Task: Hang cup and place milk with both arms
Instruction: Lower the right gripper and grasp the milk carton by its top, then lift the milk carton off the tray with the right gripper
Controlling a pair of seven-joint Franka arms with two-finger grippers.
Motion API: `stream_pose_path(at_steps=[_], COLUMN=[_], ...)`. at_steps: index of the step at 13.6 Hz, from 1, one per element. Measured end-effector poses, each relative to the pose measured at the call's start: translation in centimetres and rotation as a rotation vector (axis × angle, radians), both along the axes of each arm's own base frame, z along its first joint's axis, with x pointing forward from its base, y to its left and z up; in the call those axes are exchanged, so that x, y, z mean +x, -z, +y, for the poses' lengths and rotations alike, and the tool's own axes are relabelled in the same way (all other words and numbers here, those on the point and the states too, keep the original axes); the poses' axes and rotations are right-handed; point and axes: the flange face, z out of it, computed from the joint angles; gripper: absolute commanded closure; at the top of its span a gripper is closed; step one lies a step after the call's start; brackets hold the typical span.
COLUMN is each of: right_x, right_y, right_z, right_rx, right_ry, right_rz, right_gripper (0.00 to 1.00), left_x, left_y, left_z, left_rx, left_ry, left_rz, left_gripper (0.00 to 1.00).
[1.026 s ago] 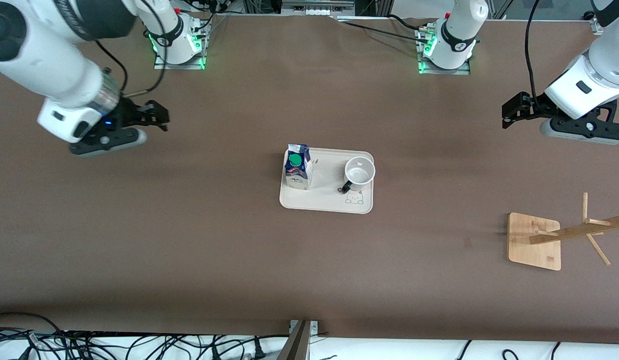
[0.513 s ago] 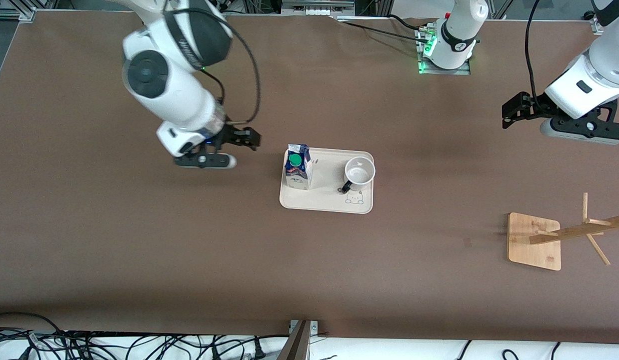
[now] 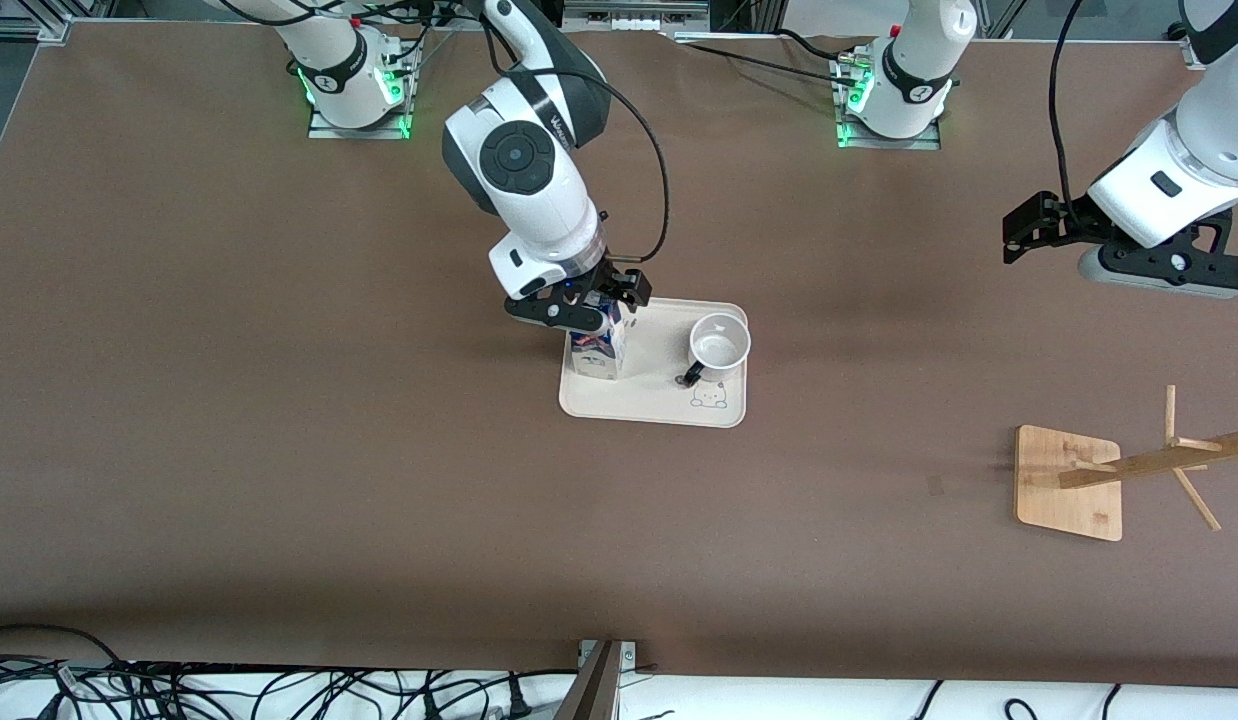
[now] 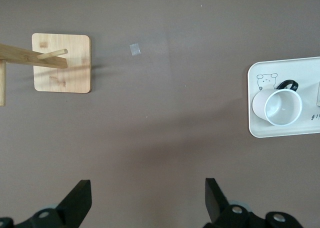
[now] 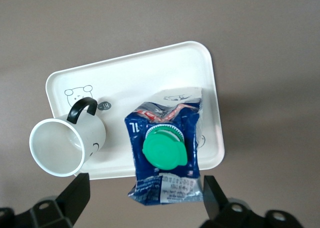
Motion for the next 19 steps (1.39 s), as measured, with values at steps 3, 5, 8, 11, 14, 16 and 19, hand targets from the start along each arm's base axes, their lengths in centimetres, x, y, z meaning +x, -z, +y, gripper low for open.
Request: stream_pose_path(at_steps=[3, 5, 8, 11, 14, 16, 19], right_x=[0.1, 0.2, 0.2, -0.4, -0.9, -0.8, -0.5], right_y=[0.5, 0.9, 1.0, 1.4, 2.5, 2.7, 2.7], right_z=[-0.1, -0.1, -0.2, 0.1, 0.4, 0.3, 0.0], right_rx=[-0.018, -0.036, -0.056, -0.082, -0.104, -0.108, -0.112], right_ry=[-0.009, -0.019, -0.03, -0.05, -0.066, -0.066, -0.07], right_rz=[-0.011, -0.02, -0.023, -0.019, -0.014, -0.014, -0.019], right_gripper=[0.0, 0.0, 0.01, 0.19, 0.53, 0.62, 0.62], left_x=[0.0, 0.1, 0.1, 0.1, 0.1, 0.1, 0.1], left_y=[-0.3, -0.4, -0.4, -0.4, -0.4, -0.4, -0.4], left_z=[0.0, 0.0, 0.0, 0.0, 0.0, 0.0, 0.0], left_rx=[-0.001, -0.001, -0.001, -0.001, -0.001, -0.001, -0.001], left_ry=[0.0, 0.0, 0.0, 0.0, 0.0, 0.0, 0.0], left_rz=[-0.007, -0.009, -0.008, -0.008, -0.008, -0.008, -0.008], left_gripper=[0.0, 0.0, 0.0, 0.0, 0.0, 0.0, 0.0])
